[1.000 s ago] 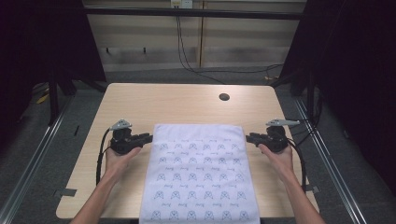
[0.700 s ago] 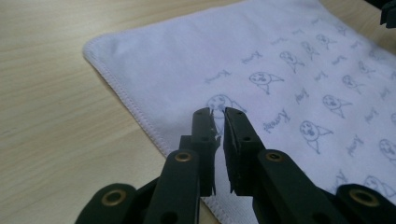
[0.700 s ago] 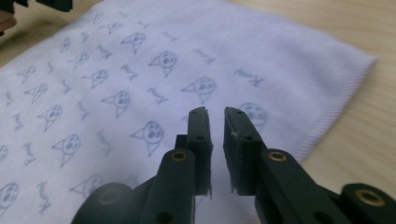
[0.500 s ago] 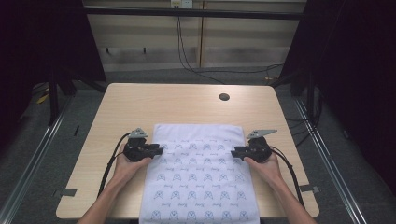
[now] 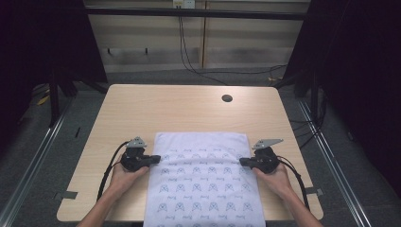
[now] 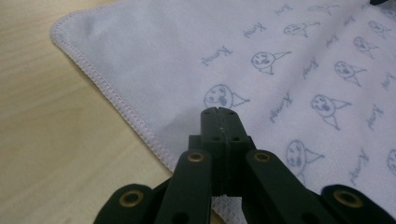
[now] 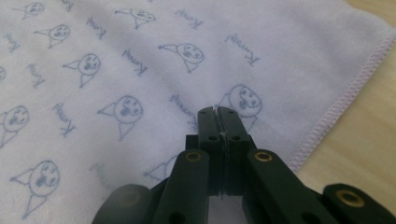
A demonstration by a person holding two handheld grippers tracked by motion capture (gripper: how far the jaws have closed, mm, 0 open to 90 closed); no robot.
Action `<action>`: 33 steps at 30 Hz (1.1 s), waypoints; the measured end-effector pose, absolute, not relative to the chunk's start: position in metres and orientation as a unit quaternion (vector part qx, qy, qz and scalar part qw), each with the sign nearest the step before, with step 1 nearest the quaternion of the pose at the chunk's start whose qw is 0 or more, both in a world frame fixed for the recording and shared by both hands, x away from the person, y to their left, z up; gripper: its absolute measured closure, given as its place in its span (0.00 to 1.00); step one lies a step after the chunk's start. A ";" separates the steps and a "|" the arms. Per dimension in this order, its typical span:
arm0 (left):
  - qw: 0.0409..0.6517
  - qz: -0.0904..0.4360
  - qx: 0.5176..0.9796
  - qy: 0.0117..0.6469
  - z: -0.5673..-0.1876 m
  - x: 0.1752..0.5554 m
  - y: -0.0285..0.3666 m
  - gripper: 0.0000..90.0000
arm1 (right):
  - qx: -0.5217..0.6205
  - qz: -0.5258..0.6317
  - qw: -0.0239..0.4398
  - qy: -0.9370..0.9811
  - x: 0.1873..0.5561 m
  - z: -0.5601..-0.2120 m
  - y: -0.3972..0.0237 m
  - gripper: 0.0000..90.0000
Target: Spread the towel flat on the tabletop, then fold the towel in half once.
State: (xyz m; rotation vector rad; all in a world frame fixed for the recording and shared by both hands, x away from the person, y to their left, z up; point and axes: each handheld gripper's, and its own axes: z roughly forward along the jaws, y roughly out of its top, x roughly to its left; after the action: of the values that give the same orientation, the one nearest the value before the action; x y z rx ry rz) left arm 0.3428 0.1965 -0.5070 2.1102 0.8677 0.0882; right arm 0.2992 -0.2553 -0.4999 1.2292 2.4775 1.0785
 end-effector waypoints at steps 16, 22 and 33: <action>0.411 -0.010 0.856 0.313 -0.503 0.294 0.207 0.95 | 0.385 0.359 0.028 0.850 0.249 -0.495 -0.253 0.91; 0.411 -0.005 0.857 0.312 -0.500 0.294 0.208 0.86 | 0.421 0.397 0.079 0.811 0.272 -0.477 -0.273 0.81; 0.451 0.049 0.818 0.355 -0.487 0.330 0.220 0.80 | 0.439 0.366 0.118 0.812 0.332 -0.492 -0.268 0.62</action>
State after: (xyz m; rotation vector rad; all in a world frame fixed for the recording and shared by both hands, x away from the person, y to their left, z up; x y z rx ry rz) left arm 0.3304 0.2198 -0.4870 2.0212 0.8763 0.1207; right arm 0.3321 -0.2677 -0.4923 1.2843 2.3750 1.0712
